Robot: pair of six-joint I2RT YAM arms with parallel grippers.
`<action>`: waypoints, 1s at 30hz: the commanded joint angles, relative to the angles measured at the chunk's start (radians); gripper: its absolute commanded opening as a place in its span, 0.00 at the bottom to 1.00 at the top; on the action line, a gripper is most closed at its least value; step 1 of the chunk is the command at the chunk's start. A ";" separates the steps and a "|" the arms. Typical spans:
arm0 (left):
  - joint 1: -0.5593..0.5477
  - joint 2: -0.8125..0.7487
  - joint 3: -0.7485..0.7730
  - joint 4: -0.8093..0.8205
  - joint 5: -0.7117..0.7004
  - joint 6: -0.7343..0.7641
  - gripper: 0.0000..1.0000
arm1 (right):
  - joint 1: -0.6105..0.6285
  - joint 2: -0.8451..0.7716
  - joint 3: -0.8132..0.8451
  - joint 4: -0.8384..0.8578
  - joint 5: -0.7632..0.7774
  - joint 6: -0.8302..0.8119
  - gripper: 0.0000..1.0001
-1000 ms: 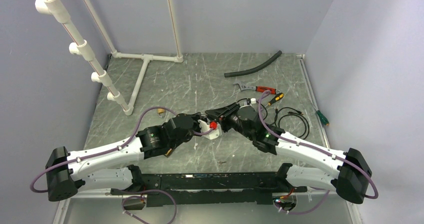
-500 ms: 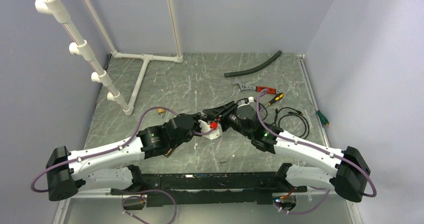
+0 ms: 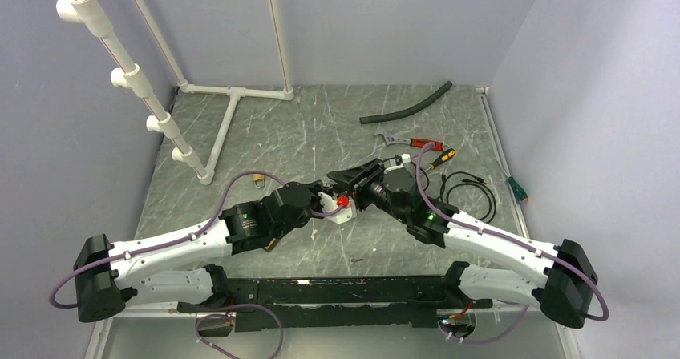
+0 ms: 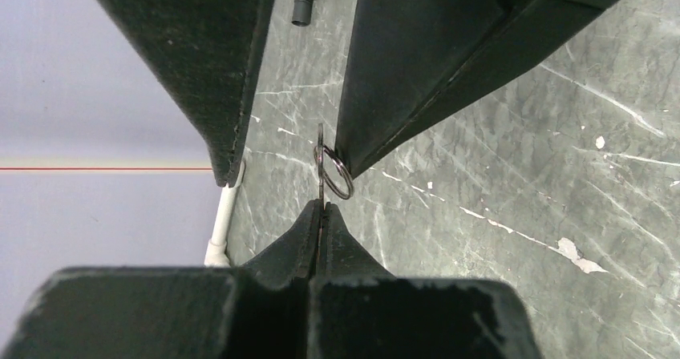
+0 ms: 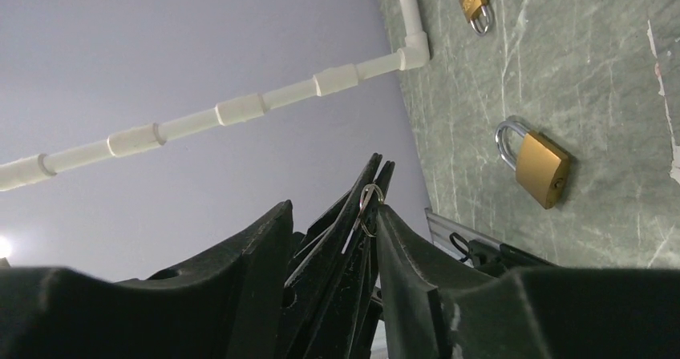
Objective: Unlock with the key
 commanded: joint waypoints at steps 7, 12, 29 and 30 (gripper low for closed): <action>-0.005 0.005 0.024 0.023 -0.037 0.007 0.00 | 0.004 0.033 0.012 0.082 -0.110 0.007 0.50; -0.005 0.010 0.026 0.025 -0.052 0.010 0.00 | 0.014 0.057 0.052 0.070 -0.111 -0.005 0.52; -0.005 0.007 0.026 0.022 -0.041 0.005 0.00 | 0.014 0.093 0.106 0.057 -0.022 0.019 0.37; -0.005 0.006 0.025 0.022 -0.041 0.005 0.00 | 0.014 0.093 0.105 0.051 -0.020 0.017 0.36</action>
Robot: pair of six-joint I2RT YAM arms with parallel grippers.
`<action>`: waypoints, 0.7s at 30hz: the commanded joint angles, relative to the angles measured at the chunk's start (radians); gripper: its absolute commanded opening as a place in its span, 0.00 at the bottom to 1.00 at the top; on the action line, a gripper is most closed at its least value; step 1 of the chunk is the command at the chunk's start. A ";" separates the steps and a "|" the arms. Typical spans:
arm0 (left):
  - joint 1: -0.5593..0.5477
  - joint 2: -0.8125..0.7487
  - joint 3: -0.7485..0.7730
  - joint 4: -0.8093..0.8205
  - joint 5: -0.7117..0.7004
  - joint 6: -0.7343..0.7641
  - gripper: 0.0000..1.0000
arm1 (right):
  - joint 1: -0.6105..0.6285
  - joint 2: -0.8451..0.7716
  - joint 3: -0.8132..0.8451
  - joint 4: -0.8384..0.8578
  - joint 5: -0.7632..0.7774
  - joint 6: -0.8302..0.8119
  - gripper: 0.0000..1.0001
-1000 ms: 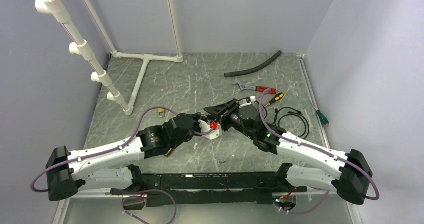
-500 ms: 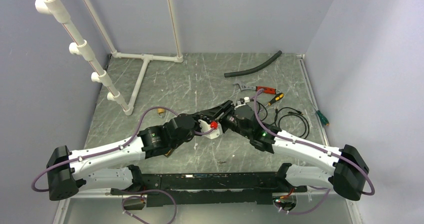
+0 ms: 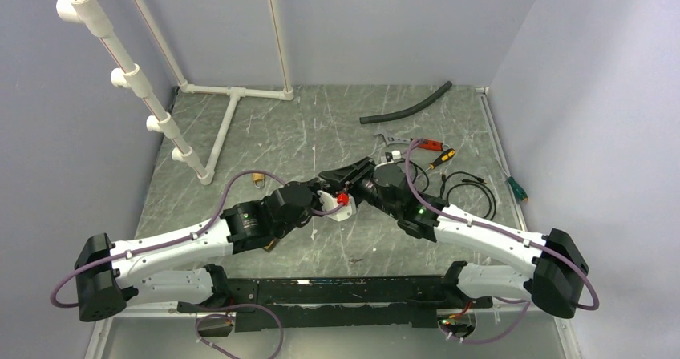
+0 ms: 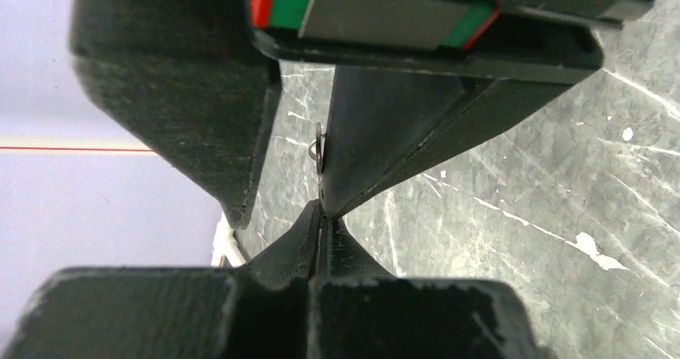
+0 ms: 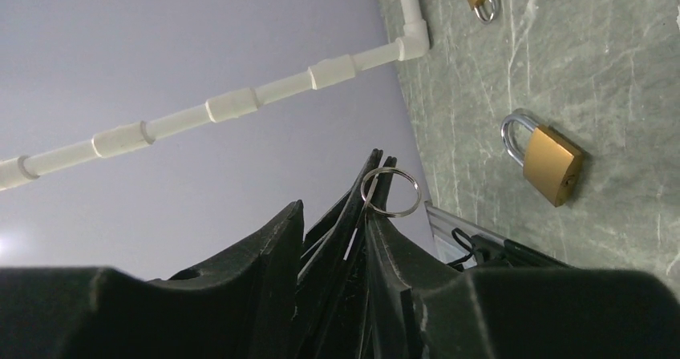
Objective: Unlock with the key
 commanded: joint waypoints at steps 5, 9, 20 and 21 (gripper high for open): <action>-0.005 -0.003 0.024 0.021 0.006 0.004 0.00 | 0.003 -0.019 0.029 0.001 0.038 0.004 0.33; -0.005 -0.003 0.024 0.022 0.007 0.006 0.00 | 0.003 -0.052 0.016 -0.044 0.057 -0.009 0.30; -0.011 -0.006 0.023 0.023 0.008 0.012 0.00 | 0.003 -0.085 -0.011 -0.076 0.067 -0.019 0.29; -0.011 -0.006 0.022 0.024 0.006 0.012 0.00 | 0.003 -0.085 -0.009 -0.081 0.067 -0.020 0.29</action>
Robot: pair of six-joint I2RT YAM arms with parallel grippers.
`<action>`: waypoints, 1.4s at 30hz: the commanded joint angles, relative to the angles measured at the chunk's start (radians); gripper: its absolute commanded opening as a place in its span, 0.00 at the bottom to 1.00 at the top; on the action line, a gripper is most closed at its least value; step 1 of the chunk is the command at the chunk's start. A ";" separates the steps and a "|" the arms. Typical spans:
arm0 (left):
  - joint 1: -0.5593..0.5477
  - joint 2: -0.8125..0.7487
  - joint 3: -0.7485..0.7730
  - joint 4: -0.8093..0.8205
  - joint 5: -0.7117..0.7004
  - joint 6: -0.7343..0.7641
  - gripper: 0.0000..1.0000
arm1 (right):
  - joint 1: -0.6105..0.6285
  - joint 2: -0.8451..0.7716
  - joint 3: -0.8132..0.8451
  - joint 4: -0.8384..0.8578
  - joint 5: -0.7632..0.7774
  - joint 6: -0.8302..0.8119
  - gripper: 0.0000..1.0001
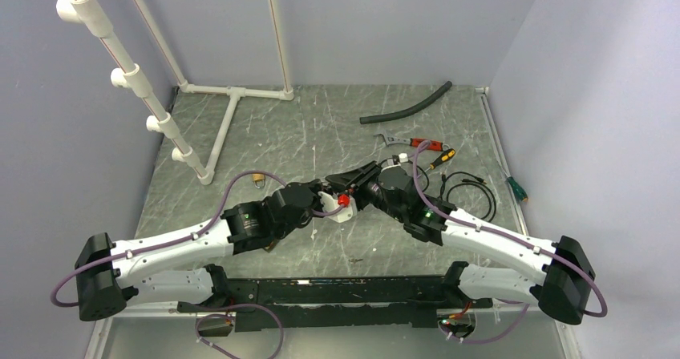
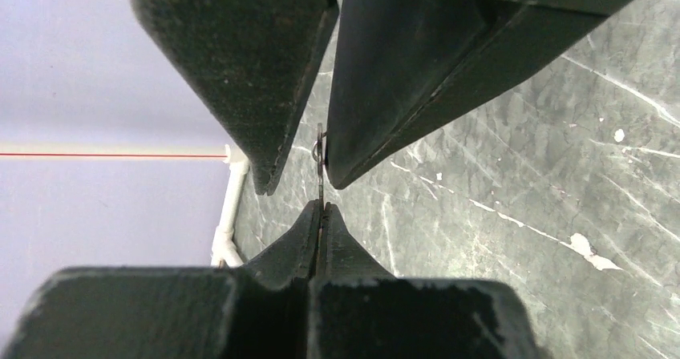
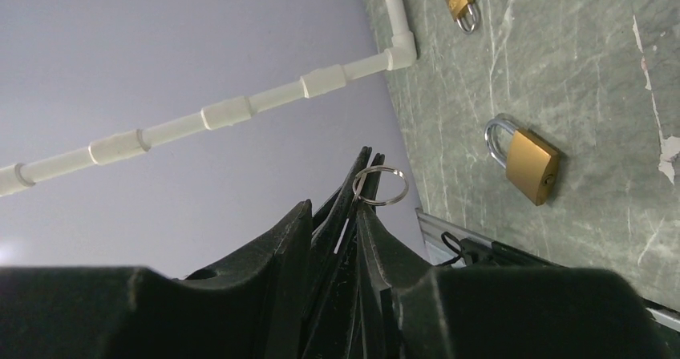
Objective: Unlock with the key
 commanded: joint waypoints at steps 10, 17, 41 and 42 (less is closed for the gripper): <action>-0.009 -0.020 0.020 0.029 0.015 0.011 0.00 | 0.001 -0.012 0.001 -0.019 0.032 -0.013 0.29; -0.013 -0.023 0.019 0.030 0.012 0.013 0.00 | 0.001 0.000 -0.002 -0.018 0.034 -0.008 0.21; -0.014 -0.032 0.017 0.035 0.008 0.014 0.00 | 0.001 0.018 0.011 -0.053 0.061 -0.031 0.13; -0.014 -0.034 0.017 0.036 0.008 0.014 0.00 | 0.001 0.017 0.012 -0.053 0.064 -0.034 0.15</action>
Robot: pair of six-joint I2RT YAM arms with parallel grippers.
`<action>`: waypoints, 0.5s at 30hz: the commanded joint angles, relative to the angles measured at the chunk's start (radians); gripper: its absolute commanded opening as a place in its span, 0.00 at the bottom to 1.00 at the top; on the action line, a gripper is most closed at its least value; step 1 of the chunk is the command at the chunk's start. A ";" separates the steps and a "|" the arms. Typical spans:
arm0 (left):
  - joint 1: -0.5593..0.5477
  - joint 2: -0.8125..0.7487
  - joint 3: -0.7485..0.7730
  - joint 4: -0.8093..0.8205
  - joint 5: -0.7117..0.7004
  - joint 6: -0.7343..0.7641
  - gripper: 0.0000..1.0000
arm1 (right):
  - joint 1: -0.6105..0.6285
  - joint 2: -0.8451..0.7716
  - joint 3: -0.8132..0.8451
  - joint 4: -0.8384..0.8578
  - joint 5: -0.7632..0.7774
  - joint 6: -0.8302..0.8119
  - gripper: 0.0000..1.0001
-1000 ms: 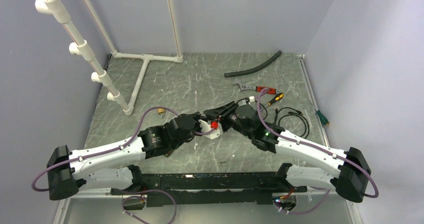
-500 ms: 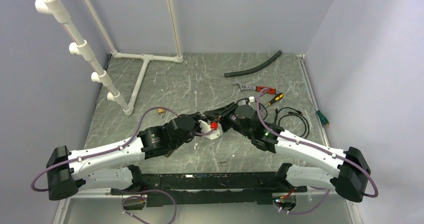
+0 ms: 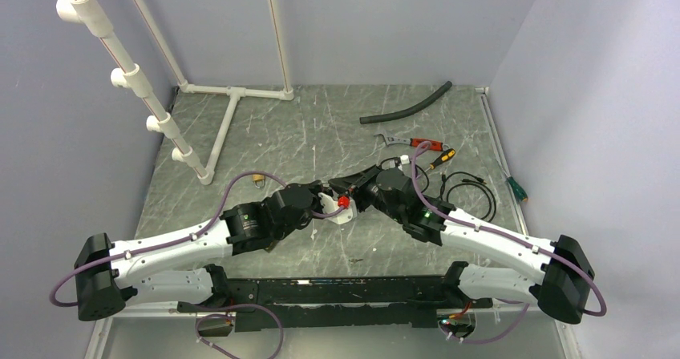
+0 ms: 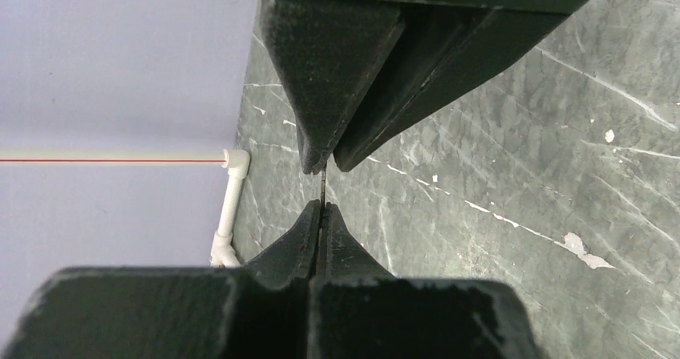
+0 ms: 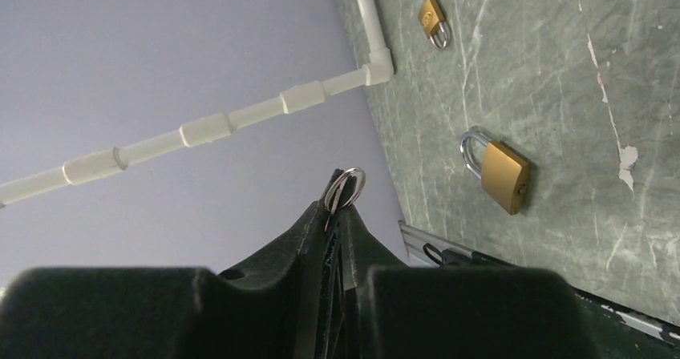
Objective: Unlock with the key
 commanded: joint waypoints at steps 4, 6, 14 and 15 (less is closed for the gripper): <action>-0.004 -0.032 0.014 0.042 0.006 0.016 0.00 | 0.000 0.014 0.022 -0.009 0.034 -0.031 0.24; -0.005 -0.027 0.014 0.041 0.003 0.022 0.00 | -0.003 0.015 0.021 -0.009 0.038 -0.033 0.25; -0.010 -0.032 0.015 0.041 0.001 0.019 0.00 | -0.006 0.022 0.021 -0.010 0.038 -0.034 0.22; -0.010 -0.035 0.014 0.042 0.002 0.019 0.00 | -0.006 0.024 0.021 -0.010 0.035 -0.034 0.21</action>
